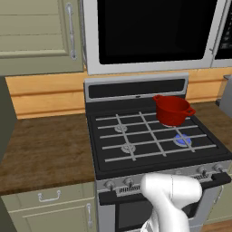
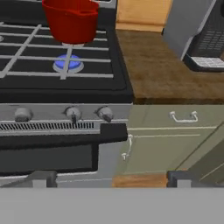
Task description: Turn off the front right burner of the stove.
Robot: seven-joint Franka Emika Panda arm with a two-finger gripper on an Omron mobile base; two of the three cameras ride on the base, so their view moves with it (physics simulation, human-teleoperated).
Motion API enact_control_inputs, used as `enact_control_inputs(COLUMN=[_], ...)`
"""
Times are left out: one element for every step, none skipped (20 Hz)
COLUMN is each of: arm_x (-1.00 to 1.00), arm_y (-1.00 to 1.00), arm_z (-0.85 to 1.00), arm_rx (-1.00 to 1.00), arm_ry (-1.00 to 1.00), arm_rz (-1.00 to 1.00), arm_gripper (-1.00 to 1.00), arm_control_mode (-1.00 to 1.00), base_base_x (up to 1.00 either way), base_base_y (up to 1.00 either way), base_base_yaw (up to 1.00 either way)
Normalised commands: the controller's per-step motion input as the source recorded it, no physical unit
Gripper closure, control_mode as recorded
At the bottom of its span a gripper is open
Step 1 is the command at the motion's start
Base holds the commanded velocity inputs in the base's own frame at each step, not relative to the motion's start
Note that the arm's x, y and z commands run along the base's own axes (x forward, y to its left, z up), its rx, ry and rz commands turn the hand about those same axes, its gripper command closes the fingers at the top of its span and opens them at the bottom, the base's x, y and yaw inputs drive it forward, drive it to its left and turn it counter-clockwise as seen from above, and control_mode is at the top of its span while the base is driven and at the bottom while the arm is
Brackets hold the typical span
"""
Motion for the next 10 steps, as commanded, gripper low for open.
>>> enact_control_inputs(arm_x=[0.0, 0.0, 0.0, 0.0, 0.0, 0.19, 0.34, 0.39, 0.41, 0.43], arm_y=[0.0, 0.0, 0.0, 0.0, 0.0, 0.0, 0.0, 0.0, 0.0, 0.0], arm_z=[-0.76, -0.78, -0.82, -0.86, -0.83, -0.8, -0.69, -0.57, -0.41, -0.26], arm_rx=[-0.43, -0.45, -0.45, -0.45, -0.46, -0.44, -0.42, -0.4, -0.36, -0.33], arm_ry=[-0.37, -0.41, -0.41, -0.4, -0.39, -0.35, -0.33, -0.35, -0.35, -0.38], arm_rz=[0.18, 0.17, 0.15, 0.15, 0.14, 0.14, 0.12, 0.09, 0.04, 0.02], arm_gripper=[-1.0, -1.0, -1.0, -1.0, -1.0, -1.0, -1.0, -1.0, -1.0, -1.0], arm_control_mode=[-1.0, -1.0, -1.0, -1.0, -1.0, -1.0, -1.0, -1.0, -1.0, -1.0], base_base_x=[0.0, 0.0, 0.0, 0.0, 0.0, 0.0, 0.0, 0.0, 0.0, 0.0], base_base_y=[0.0, 0.0, 0.0, 0.0, 0.0, 0.0, 0.0, 0.0, 0.0, 0.0], base_base_yaw=[0.0, 0.0, 0.0, 0.0, 0.0, 0.0, 0.0, 0.0, 0.0, 0.0])
